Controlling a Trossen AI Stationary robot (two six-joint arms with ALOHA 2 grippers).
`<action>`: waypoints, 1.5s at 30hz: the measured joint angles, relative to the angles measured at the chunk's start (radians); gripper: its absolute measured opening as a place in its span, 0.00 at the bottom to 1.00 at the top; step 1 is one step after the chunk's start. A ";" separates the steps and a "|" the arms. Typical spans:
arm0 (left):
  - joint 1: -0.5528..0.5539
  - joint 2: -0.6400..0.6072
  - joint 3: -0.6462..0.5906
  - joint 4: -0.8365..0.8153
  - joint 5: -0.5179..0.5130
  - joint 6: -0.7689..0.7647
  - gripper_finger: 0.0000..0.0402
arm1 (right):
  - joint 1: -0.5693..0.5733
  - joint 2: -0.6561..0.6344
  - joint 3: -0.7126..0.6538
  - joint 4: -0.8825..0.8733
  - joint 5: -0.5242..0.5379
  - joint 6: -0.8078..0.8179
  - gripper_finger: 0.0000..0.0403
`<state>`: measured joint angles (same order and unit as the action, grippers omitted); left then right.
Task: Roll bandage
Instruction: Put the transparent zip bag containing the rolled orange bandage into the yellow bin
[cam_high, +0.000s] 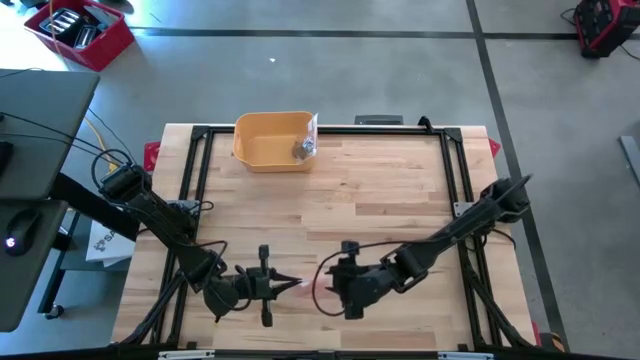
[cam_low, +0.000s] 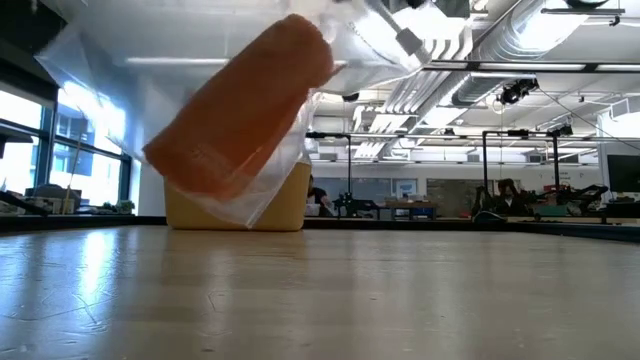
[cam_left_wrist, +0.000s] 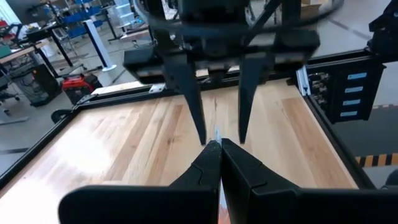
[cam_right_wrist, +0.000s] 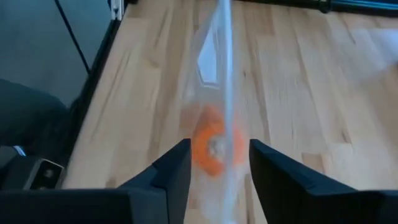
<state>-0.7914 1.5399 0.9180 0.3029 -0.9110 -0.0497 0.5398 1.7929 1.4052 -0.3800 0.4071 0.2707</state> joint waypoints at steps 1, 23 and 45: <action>0.000 0.001 0.000 -0.001 0.000 -0.002 0.00 | -0.001 0.011 0.000 0.005 -0.001 -0.011 0.37; 0.034 -0.002 0.000 -0.126 0.011 -0.233 0.23 | -0.002 -0.006 0.001 -0.197 0.052 0.046 0.00; 0.288 0.138 0.000 0.127 0.364 -0.037 0.54 | 0.002 -0.007 0.001 -0.290 0.051 0.091 0.00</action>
<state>-0.5032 1.6783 0.9180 0.4303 -0.5470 -0.0871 0.5414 1.7855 1.4063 -0.6699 0.4580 0.3616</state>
